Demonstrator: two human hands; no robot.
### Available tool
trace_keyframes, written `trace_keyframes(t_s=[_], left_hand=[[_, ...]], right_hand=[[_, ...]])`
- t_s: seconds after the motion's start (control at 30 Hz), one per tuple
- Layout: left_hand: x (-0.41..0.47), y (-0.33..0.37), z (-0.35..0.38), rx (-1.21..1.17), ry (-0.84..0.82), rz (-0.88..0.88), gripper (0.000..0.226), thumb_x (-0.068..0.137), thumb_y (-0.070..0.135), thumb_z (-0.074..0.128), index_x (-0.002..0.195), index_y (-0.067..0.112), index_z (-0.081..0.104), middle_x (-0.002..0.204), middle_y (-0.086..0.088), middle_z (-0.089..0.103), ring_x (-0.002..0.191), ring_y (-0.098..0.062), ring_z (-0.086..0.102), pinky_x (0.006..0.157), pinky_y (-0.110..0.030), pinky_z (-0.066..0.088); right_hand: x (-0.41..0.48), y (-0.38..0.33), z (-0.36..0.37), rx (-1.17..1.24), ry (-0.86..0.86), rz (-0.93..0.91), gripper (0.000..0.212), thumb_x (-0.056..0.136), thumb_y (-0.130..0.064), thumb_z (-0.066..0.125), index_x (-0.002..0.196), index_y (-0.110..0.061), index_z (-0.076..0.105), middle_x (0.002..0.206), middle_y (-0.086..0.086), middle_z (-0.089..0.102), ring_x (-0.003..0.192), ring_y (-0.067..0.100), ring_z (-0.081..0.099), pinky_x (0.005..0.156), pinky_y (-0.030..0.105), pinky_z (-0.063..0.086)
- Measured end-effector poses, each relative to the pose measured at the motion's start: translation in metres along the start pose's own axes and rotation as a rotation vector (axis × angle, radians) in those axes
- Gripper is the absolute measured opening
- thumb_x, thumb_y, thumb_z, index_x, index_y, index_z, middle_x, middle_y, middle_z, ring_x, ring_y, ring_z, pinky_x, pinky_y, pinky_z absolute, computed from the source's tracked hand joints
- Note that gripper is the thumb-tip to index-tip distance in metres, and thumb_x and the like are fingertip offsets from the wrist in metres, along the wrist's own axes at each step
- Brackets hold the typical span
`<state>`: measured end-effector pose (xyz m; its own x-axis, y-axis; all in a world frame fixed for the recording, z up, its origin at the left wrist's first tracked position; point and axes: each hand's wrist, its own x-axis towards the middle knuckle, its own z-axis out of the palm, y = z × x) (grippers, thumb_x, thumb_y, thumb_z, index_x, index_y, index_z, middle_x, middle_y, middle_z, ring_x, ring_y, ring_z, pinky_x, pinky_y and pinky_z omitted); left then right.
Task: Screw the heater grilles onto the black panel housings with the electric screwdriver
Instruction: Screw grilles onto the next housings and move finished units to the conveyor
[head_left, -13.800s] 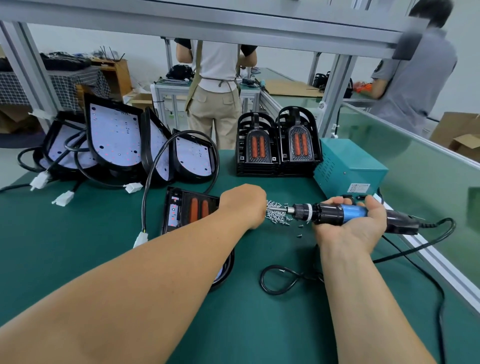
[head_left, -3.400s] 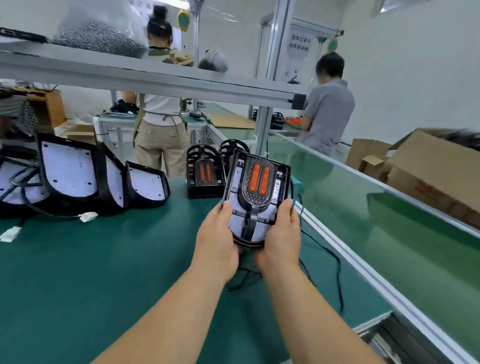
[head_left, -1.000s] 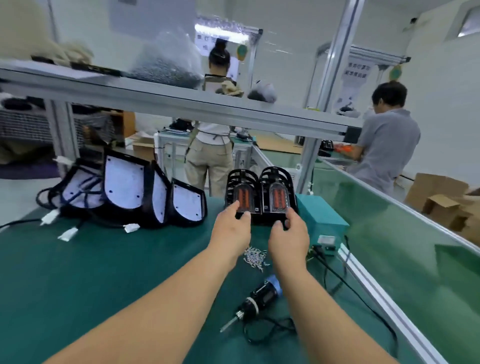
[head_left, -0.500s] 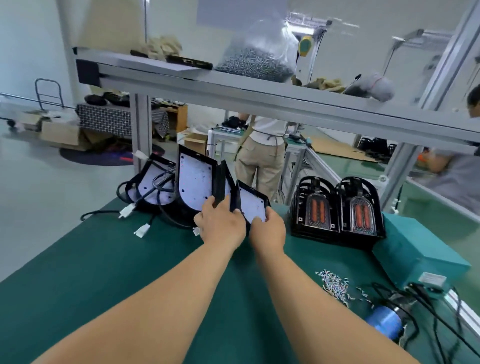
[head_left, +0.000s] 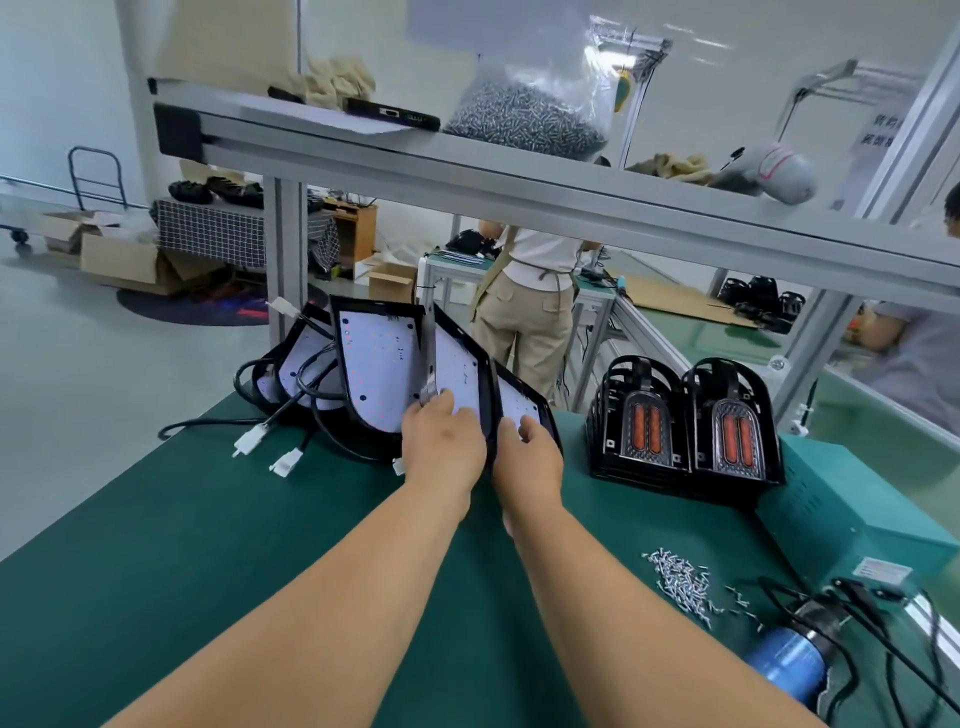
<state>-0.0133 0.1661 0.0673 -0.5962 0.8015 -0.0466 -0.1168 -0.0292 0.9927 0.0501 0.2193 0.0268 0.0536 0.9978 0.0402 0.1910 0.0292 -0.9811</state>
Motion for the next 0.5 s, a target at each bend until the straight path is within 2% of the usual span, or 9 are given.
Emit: trace_keyframes(t_s=[0.07,0.1,0.13,0.17,0.23,0.3,0.37,0.43,0.5], left_hand=[[-0.002,0.004,-0.004,-0.071,-0.011,0.014,0.034,0.098,0.007,0.042,0.087,0.036,0.055,0.079,0.012,0.047,0.071,-0.018,0.037,0.057,-0.021,0.027],[-0.004,0.006,-0.007,-0.106,-0.019,0.023,0.034,0.099,0.009,0.042,0.108,0.034,0.063,0.08,0.009,0.054,0.069,-0.019,0.038,0.059,-0.022,0.032],[-0.004,0.007,-0.009,-0.135,-0.016,0.03,0.037,0.1,0.011,0.042,0.127,0.028,0.061,0.09,0.006,0.063,0.072,-0.018,0.044,0.062,-0.022,0.036],[-0.006,0.008,-0.011,-0.149,-0.011,0.037,0.042,0.101,0.013,0.043,0.138,0.026,0.056,0.098,0.006,0.066,0.077,-0.017,0.048,0.063,-0.02,0.039],[-0.009,0.006,-0.014,-0.136,0.016,0.058,0.041,0.102,0.013,0.044,0.139,0.026,0.056,0.091,0.017,0.061,0.083,-0.018,0.052,0.064,-0.017,0.041],[-0.012,0.001,-0.017,-0.122,0.018,0.066,0.038,0.102,0.012,0.045,0.135,0.025,0.06,0.088,0.025,0.055,0.091,-0.017,0.055,0.072,-0.017,0.045],[-0.015,-0.005,-0.021,-0.076,-0.034,0.075,0.037,0.103,0.011,0.046,0.132,0.026,0.062,0.114,0.018,0.06,0.108,-0.016,0.06,0.092,-0.022,0.048],[-0.013,-0.01,-0.027,0.023,-0.076,0.087,0.036,0.102,0.012,0.047,0.127,0.03,0.065,0.129,0.012,0.058,0.118,-0.021,0.059,0.091,-0.022,0.046],[-0.008,-0.011,-0.037,0.179,-0.04,0.191,0.034,0.099,0.012,0.051,0.117,0.033,0.071,0.137,0.004,0.057,0.121,-0.027,0.056,0.09,-0.027,0.048]], right_hand=[[-0.001,-0.002,-0.004,0.017,0.015,0.03,0.036,0.1,-0.032,0.041,0.066,-0.026,0.032,0.072,-0.008,0.033,0.063,0.011,0.027,0.056,0.027,0.023],[-0.002,-0.002,-0.006,0.037,-0.001,0.044,0.038,0.101,-0.037,0.04,0.067,-0.02,0.045,0.072,-0.006,0.041,0.07,0.014,0.021,0.058,0.029,0.029],[-0.002,-0.003,-0.008,0.078,-0.045,0.067,0.043,0.102,-0.045,0.039,0.08,-0.015,0.059,0.078,-0.007,0.052,0.071,0.014,0.047,0.065,0.03,0.038],[0.0,-0.003,-0.009,0.142,-0.083,0.103,0.05,0.102,-0.053,0.037,0.101,-0.011,0.066,0.093,-0.008,0.06,0.1,0.011,0.059,0.075,0.031,0.043],[0.001,-0.007,-0.011,0.251,-0.172,0.125,0.055,0.099,-0.063,0.037,0.118,-0.021,0.066,0.112,-0.009,0.064,0.094,0.005,0.056,0.075,0.023,0.04],[0.0,-0.017,-0.012,0.355,-0.218,0.176,0.045,0.096,-0.064,0.045,0.106,-0.026,0.067,0.104,-0.013,0.068,0.085,-0.001,0.057,0.067,0.019,0.037],[-0.002,-0.026,-0.011,0.3,-0.227,0.218,0.029,0.097,-0.052,0.053,0.102,-0.025,0.063,0.103,-0.007,0.067,0.082,0.006,0.056,0.067,0.023,0.038],[-0.003,-0.028,-0.007,0.252,-0.207,0.182,0.011,0.099,-0.023,0.052,0.099,-0.019,0.062,0.105,0.004,0.067,0.081,0.015,0.055,0.067,0.026,0.042],[-0.005,-0.03,-0.005,0.333,-0.188,0.209,0.024,0.094,0.0,0.042,0.085,-0.012,0.061,0.092,0.01,0.066,0.079,0.02,0.055,0.065,0.028,0.047]])
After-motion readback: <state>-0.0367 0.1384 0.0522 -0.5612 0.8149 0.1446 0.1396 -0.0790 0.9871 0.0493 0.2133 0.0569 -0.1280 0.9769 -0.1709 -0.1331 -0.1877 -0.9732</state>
